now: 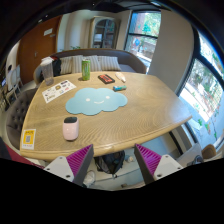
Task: Arrange mouse
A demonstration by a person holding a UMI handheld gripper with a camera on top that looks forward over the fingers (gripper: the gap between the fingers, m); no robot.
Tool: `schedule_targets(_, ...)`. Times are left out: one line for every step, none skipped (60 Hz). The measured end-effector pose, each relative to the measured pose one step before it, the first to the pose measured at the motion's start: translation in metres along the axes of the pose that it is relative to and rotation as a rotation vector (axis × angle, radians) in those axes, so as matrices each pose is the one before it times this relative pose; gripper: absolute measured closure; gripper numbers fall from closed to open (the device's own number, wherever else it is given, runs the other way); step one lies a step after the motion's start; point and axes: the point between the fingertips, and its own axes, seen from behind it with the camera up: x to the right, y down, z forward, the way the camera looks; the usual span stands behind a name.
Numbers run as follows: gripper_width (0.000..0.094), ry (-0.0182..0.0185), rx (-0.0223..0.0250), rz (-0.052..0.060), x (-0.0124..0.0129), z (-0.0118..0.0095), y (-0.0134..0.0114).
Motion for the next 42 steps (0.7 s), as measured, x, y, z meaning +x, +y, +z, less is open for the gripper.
schedule_targets(0.0091, 0.00028, 0.00270, 0.0040, -0.00050, 0.00048, -0.00053)
schedule_targets(0.0088, -0.00084, 0.00088, 0.0048, -0.00133, 0.00003, 0.00059)
schedule_targets(0.0089, -0.00157, 0.00059, 0.0055, -0.00238, -0.00025, 0.00123)
schedule_targets(0.0091, -0.00172, 0.00129, 0.0045, -0.00211, 0.00005, 0.00055)
schedule_targets(0.0090, -0.00352, 0.00183, 0.0035, -0.00317, -0.00012, 0.00084)
schedule_targets(0.0088, -0.00471, 0.00175, 0.0018, -0.00344, -0.00005, 0.00097)
schedule_targets(0.0089, -0.00490, 0.00186, 0.0013, -0.00343, 0.00050, 0.00102)
schedule_targets(0.0090, -0.00300, 0.00329, 0.0018, -0.00532, 0.00209, 0.00194)
schedule_targets(0.0090, -0.00580, 0.00097, -0.0001, -0.00257, 0.00010, 0.00106)
schedule_targets(0.0090, -0.00602, 0.00127, -0.0003, -0.00332, 0.00076, 0.00097)
schedule_targets(0.0090, -0.00665, 0.00168, 0.0001, -0.00370, 0.00151, 0.00092)
schedule_targets(0.0093, -0.00609, 0.00195, 0.0015, -0.00360, 0.00137, 0.00061)
schedule_targets(0.0096, -0.00554, 0.00176, 0.0026, -0.00360, 0.00128, 0.00068)
schedule_targets(0.0097, -0.01114, -0.00230, 0.0024, -0.00026, 0.00518, -0.00244)
schedule_targets(0.0097, -0.00254, 0.00632, 0.0062, -0.01143, 0.00245, 0.00487)
schedule_targets(0.0100, -0.01065, 0.00281, 0.0033, -0.00581, 0.00201, 0.00089)
schedule_targets(0.0098, -0.01136, 0.00253, 0.0031, -0.00629, 0.00245, 0.00110)
schedule_targets(0.0099, -0.01197, 0.00202, 0.0017, -0.00665, 0.00307, 0.00154)
schedule_targets(0.0101, -0.01230, 0.00113, 0.0003, -0.00662, 0.00269, 0.00140)
schedule_targets(0.0101, -0.01158, 0.00160, -0.0014, -0.00706, 0.00340, 0.00135)
schedule_targets(0.0099, -0.01668, -0.00009, -0.0035, -0.00112, 0.00313, -0.00265)
schedule_targets(0.0101, -0.00949, 0.00523, -0.0007, -0.00498, 0.00263, 0.00028)
schedule_targets(0.0101, -0.00818, 0.00445, -0.0026, -0.00510, 0.00281, 0.00044)
schedule_targets(0.0103, -0.00838, 0.00548, -0.0027, -0.00603, 0.00466, 0.00053)
schedule_targets(0.0103, -0.00921, 0.00627, -0.0024, -0.00607, 0.00591, 0.00012)
schedule_targets(0.0101, -0.00867, 0.00712, -0.0007, -0.00534, 0.00500, -0.00020)
schedule_targets(0.0100, -0.00711, 0.00760, 0.0004, -0.00473, 0.00525, -0.00052)
schedule_targets(0.0097, -0.00771, 0.00646, 0.0009, -0.00473, 0.00542, 0.00004)
schedule_targets(0.0098, -0.00841, 0.00536, 0.0015, -0.00465, 0.00545, 0.00030)
schedule_targets(0.0098, -0.00813, 0.00555, 0.0017, -0.00458, 0.00548, 0.00014)
schedule_targets(0.0101, -0.00609, 0.00672, 0.0011, -0.00386, 0.00579, -0.00033)
schedule_targets(0.0101, -0.00495, 0.00674, -0.0004, -0.00315, 0.00581, -0.00042)
schedule_targets(0.0102, -0.00403, 0.00730, -0.0016, -0.00286, 0.00535, -0.00047)
schedule_targets(0.0102, -0.00142, 0.00711, -0.0028, -0.00225, 0.00524, -0.00059)
schedule_targets(0.0097, 0.00442, 0.01091, -0.0061, -0.00037, 0.00503, -0.00170)
schedule_targets(0.0104, 0.00803, 0.03108, -0.0097, 0.00045, 0.00432, -0.00741)
schedule_targets(0.0111, 0.00288, 0.01235, -0.0081, -0.00074, 0.00446, -0.00272)
schedule_targets(0.0110, 0.00027, 0.00764, -0.0060, -0.00133, 0.00402, -0.00184)
schedule_targets(0.0115, -0.00082, 0.02193, 0.0014, -0.00123, 0.00399, -0.00599)
schedule_targets(0.0118, 0.00028, 0.00639, 0.0018, -0.00118, 0.00436, -0.00147)
schedule_targets(0.0124, 0.00267, 0.01144, 0.0035, -0.00037, 0.00349, -0.00336)
schedule_targets(0.0138, 0.00503, 0.01220, 0.0037, 0.00042, 0.00396, -0.00319)
